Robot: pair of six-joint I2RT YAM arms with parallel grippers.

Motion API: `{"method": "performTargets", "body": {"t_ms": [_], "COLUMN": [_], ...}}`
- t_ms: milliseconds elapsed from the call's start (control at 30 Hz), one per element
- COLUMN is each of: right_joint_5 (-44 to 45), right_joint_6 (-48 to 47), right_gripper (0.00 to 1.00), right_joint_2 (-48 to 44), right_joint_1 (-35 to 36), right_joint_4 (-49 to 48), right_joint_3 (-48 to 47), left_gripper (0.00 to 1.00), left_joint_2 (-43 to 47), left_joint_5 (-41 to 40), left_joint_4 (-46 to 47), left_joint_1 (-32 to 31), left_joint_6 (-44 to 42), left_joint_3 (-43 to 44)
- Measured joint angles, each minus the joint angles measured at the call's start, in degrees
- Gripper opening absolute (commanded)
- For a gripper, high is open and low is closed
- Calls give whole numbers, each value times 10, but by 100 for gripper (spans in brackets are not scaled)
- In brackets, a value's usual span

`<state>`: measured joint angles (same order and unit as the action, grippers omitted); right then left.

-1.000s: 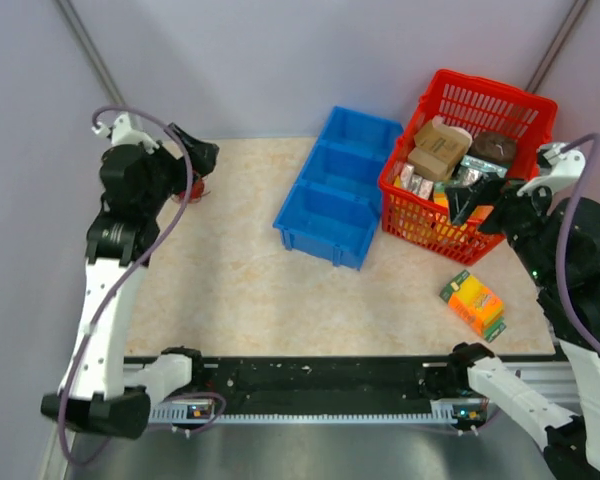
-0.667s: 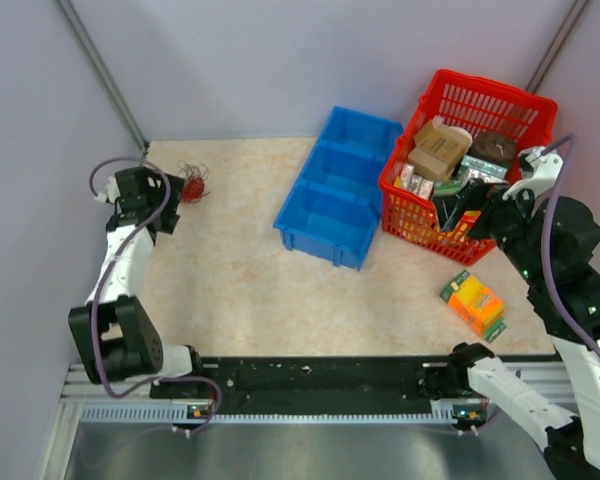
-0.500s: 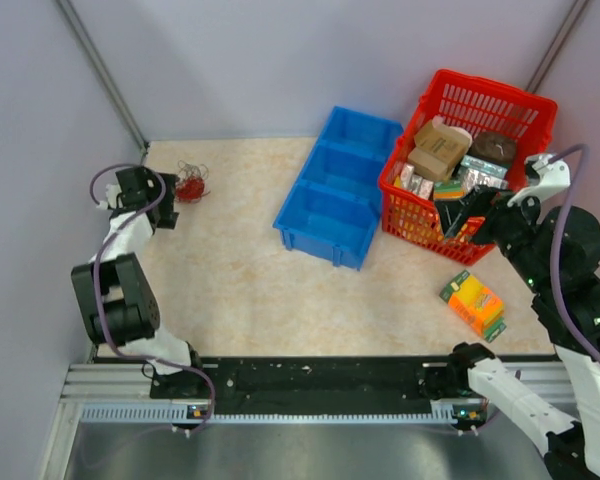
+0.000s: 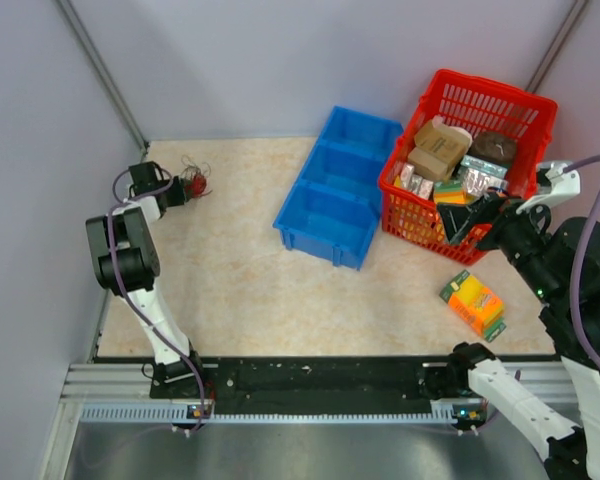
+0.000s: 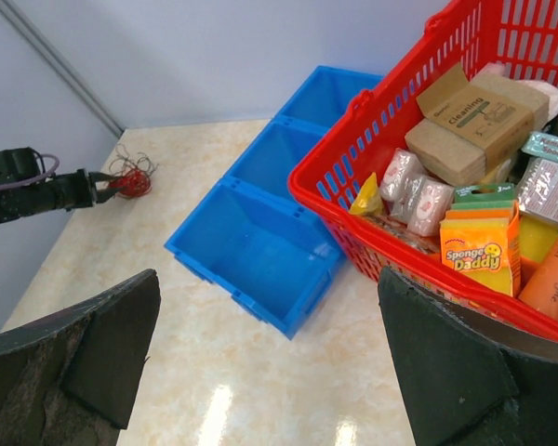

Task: Untangle the cables

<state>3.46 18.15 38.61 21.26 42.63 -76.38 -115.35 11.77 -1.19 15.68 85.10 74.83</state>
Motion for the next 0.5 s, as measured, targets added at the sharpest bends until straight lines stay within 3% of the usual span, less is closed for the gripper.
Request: {"method": "performTargets", "body": {"t_ms": [100,200,300,400,500], "right_joint_5": [-11,-30,-66,-110,-125], "right_joint_6": [7,13,20,31,33], "right_gripper": [99,99,99,99,98], "right_joint_2": [2,4,19,56,109], "right_joint_1": [0,0,0,9,56], "right_joint_4": [-2,-13,-28,-49,-68], "right_joint_3": [0,10,34,76,127], "left_gripper": [0,0,0,0,0], "left_joint_2": [7,48,141,298,427], "left_joint_5": [29,53,36,-7,-4], "left_joint_4": [66,77,2,-91,-153], "left_joint_1": [3,4,-6,-46,-83], "left_joint_6": [-1,-28,-90,-153,-212], "left_joint_3": [-29,-88,-144,-212,-257]}}
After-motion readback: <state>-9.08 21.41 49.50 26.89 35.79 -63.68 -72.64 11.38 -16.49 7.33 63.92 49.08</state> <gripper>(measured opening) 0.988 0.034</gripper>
